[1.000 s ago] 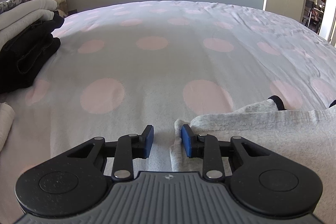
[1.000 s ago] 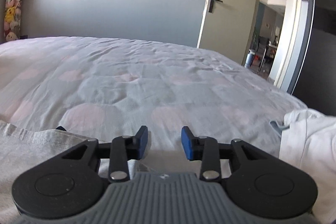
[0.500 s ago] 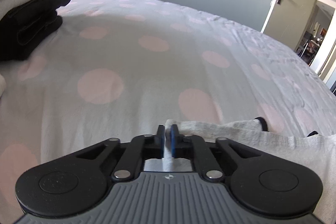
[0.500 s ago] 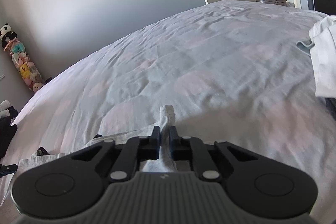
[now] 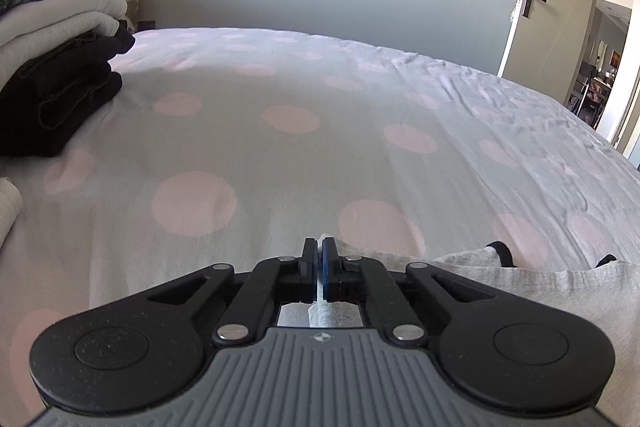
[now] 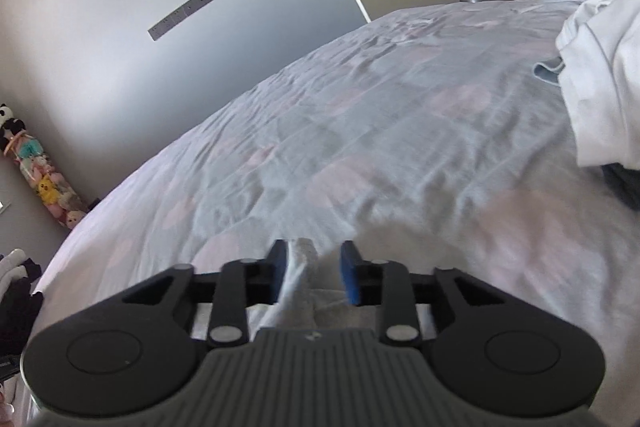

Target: Fold clothes

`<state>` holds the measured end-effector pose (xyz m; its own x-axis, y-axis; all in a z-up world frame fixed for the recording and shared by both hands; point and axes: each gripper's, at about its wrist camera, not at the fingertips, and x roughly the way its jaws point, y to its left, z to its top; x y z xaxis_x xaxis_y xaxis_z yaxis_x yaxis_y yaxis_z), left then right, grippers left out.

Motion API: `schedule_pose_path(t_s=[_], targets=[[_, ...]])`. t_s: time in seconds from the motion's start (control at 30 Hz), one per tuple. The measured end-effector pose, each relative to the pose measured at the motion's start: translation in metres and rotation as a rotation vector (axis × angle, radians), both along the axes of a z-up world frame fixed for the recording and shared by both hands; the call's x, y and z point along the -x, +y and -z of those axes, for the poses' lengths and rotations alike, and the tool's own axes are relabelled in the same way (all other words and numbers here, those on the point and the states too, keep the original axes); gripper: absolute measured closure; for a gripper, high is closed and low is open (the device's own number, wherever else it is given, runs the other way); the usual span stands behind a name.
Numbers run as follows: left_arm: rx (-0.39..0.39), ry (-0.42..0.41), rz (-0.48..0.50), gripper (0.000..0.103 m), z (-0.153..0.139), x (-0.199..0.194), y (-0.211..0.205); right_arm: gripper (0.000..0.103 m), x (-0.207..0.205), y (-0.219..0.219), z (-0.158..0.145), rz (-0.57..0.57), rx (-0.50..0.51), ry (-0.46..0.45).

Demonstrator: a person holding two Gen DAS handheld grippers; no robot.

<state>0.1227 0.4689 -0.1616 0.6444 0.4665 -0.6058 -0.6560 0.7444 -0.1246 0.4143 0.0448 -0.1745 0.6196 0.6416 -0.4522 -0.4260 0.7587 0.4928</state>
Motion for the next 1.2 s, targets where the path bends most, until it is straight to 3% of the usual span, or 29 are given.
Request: schedule_pose_path(t_s=[0.1,0.17,0.23,0.3,0.47,0.73,0.83,0.87,0.93,1.1,1.2], targets=[[-0.002,0.014,0.001,0.101,0.002,-0.001,-0.001,0.057,-0.007,0.012,0.006,-0.026,0.001,0.031],[-0.002,0.009,0.000,0.101,0.001,0.000,-0.001,0.063,-0.011,0.014,0.014,-0.039,-0.012,0.095],[-0.008,-0.009,-0.003,0.101,-0.003,0.004,-0.002,0.093,-0.013,0.013,0.017,-0.044,-0.039,0.135],[-0.035,-0.036,-0.004,0.101,-0.011,0.007,-0.006,0.099,-0.009,0.007,0.009,-0.034,-0.053,0.096],[-0.081,-0.065,0.002,0.101,-0.021,0.006,-0.008,0.099,0.008,-0.004,-0.015,0.011,-0.080,-0.016],[-0.051,0.040,0.006,0.100,0.005,-0.012,0.000,0.098,-0.002,0.009,0.006,-0.008,0.016,0.020],[-0.042,0.050,-0.004,0.097,0.001,-0.005,-0.002,0.086,-0.001,0.006,0.008,0.012,0.024,0.031],[-0.018,0.046,-0.006,0.090,-0.003,-0.001,-0.001,0.084,0.001,0.003,0.007,0.027,0.019,0.039],[0.035,0.042,-0.018,0.083,-0.010,0.006,0.000,0.070,0.005,-0.005,0.004,0.058,0.004,0.071],[0.141,0.068,-0.042,0.080,-0.026,0.027,-0.011,0.069,0.026,-0.015,-0.007,0.096,0.055,0.124],[0.164,0.117,-0.046,0.076,-0.029,0.046,-0.026,0.062,0.044,-0.022,-0.015,0.090,0.094,0.130]])
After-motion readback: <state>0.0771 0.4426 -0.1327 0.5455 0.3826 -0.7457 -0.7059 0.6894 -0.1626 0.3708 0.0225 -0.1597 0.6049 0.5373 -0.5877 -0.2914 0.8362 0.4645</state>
